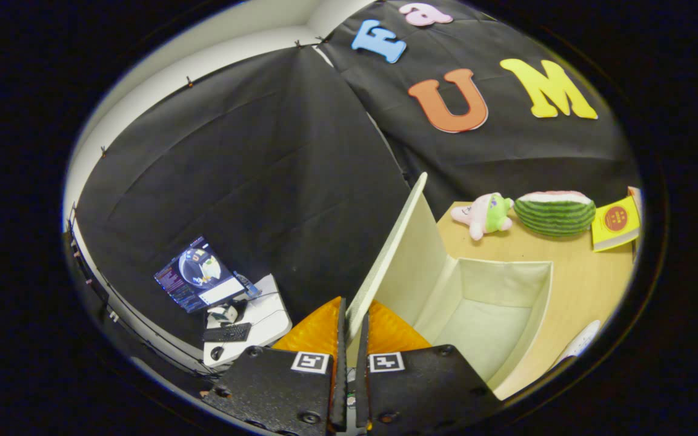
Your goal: Open the storage box then place both shoes into the box .Put the left shoe in first, then the right shoe, with the right side of both shoes facing outward in a uniform manner.
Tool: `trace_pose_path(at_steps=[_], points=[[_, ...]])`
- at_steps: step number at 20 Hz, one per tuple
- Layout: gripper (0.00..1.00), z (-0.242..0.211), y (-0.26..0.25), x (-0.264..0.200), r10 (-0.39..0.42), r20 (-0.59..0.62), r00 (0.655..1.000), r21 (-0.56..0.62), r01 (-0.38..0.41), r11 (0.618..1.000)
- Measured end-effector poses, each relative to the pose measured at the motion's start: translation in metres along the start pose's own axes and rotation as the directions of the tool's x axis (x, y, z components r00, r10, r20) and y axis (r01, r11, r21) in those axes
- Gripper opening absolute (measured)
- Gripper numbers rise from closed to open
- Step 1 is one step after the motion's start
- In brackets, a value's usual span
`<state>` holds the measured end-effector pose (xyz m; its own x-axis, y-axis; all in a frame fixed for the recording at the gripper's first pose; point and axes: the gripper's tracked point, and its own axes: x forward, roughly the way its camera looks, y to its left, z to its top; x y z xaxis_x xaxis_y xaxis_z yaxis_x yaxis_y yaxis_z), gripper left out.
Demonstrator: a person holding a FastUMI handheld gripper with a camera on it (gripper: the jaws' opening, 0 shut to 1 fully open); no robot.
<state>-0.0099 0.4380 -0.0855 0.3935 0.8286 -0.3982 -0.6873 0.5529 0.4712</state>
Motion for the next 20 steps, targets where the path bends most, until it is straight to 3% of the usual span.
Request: trace_pose_path(at_steps=[2, 6, 7, 8, 12, 20], points=[[0.18, 0.0, 0.007, 0.019, -0.017, 0.002, 1.0, -0.055, 0.017, 0.998], [0.67, -0.001, 0.016, 0.03, -0.013, -0.008, 1.0, -0.091, 0.012, 0.996], [0.83, 0.002, 0.014, 0.03, -0.018, 0.002, 1.0, -0.102, 0.018, 0.995], [0.88, 0.004, 0.011, 0.028, -0.03, 0.014, 0.999, -0.122, 0.031, 0.992], [0.89, 0.013, -0.009, 0.017, -0.096, 0.092, 0.991, -0.187, 0.112, 0.976], [0.97, 0.014, -0.079, -0.064, -0.295, 0.183, 0.938, -0.222, 0.332, 0.917]])
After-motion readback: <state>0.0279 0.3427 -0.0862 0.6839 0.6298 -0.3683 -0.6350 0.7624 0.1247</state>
